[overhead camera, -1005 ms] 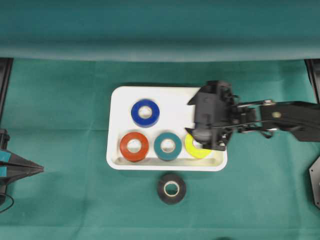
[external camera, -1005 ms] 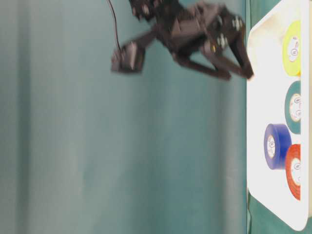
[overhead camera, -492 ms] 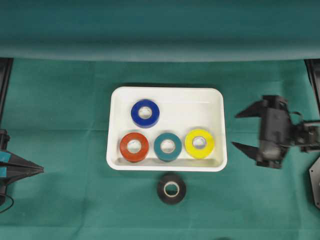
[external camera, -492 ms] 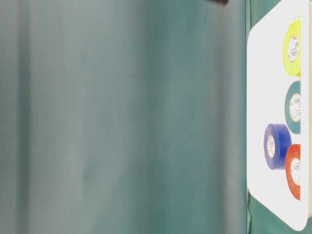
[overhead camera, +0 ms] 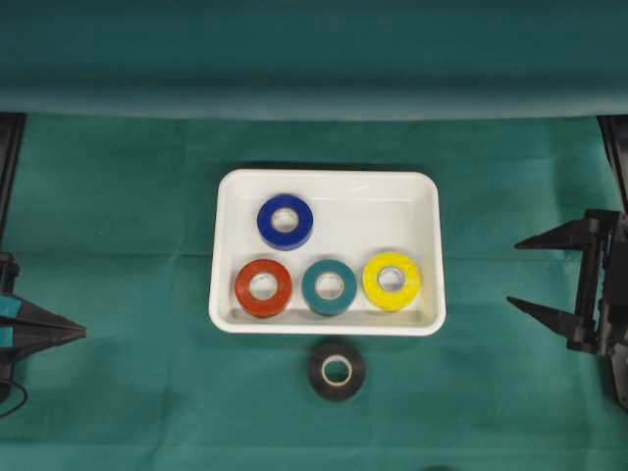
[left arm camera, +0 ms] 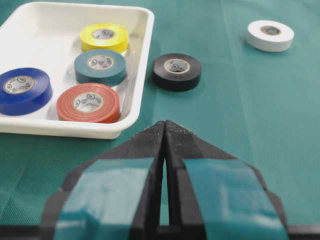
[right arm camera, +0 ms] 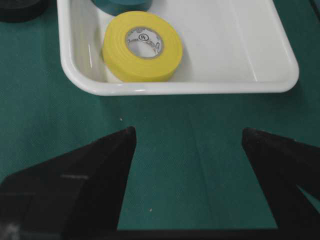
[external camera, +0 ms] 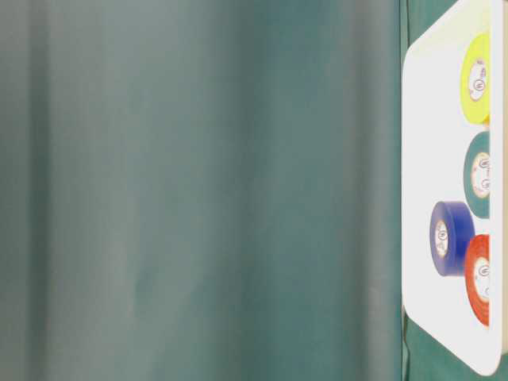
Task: Put the tape into the white case with the right arm.
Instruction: 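Withdraw the right gripper to the right of the tray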
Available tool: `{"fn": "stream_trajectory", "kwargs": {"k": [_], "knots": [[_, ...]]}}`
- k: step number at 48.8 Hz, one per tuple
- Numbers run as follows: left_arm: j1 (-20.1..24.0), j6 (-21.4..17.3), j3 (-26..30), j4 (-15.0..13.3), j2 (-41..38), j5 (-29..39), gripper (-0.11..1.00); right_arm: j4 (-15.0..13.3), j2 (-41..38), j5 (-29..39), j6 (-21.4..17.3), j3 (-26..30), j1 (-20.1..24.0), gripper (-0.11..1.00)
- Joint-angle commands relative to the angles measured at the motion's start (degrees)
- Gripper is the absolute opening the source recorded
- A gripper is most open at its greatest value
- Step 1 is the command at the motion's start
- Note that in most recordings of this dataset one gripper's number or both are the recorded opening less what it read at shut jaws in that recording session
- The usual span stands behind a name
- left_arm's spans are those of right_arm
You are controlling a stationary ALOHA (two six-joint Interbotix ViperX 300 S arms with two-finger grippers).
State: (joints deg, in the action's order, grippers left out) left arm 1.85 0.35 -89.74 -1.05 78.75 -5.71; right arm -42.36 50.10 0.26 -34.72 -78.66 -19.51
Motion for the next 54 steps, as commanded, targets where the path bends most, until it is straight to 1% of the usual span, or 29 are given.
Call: {"fn": "stream_trajectory", "kwargs": {"k": [1,8,14,24,29,33,38,54], "knots": [[0.09,0.0,0.7,-0.09,-0.53,-0.62,0.0,0.18,-0.26,-0.62,-0.62,0.53,0.53,0.68],[0.09,0.0,0.79,-0.09,-0.53,-0.62,0.0,0.18,-1.14,-1.41,-1.76,0.53,3.25,0.68],[0.09,0.0,0.79,-0.09,-0.53,-0.53,0.0,0.18,-1.41,-2.72,-1.76,0.18,8.35,0.68],[0.09,0.0,0.7,-0.09,-0.53,-0.62,0.0,0.26,-1.41,-2.29,-2.11,-0.44,18.02,0.68],[0.09,0.0,0.7,-0.09,-0.53,-0.62,0.0,0.62,-1.41,-1.49,-2.11,-0.62,21.62,0.68],[0.09,0.0,0.79,-0.18,-0.53,-0.53,0.0,1.05,-1.41,-0.18,-2.11,-0.79,22.76,0.68],[0.09,0.0,0.79,-0.09,-0.53,-0.62,0.0,1.32,-1.49,1.23,-2.11,-0.88,22.94,0.68],[0.09,0.09,0.7,-0.09,-0.44,-0.62,0.0,1.41,-2.72,1.32,-2.11,0.26,22.94,0.68]]}}
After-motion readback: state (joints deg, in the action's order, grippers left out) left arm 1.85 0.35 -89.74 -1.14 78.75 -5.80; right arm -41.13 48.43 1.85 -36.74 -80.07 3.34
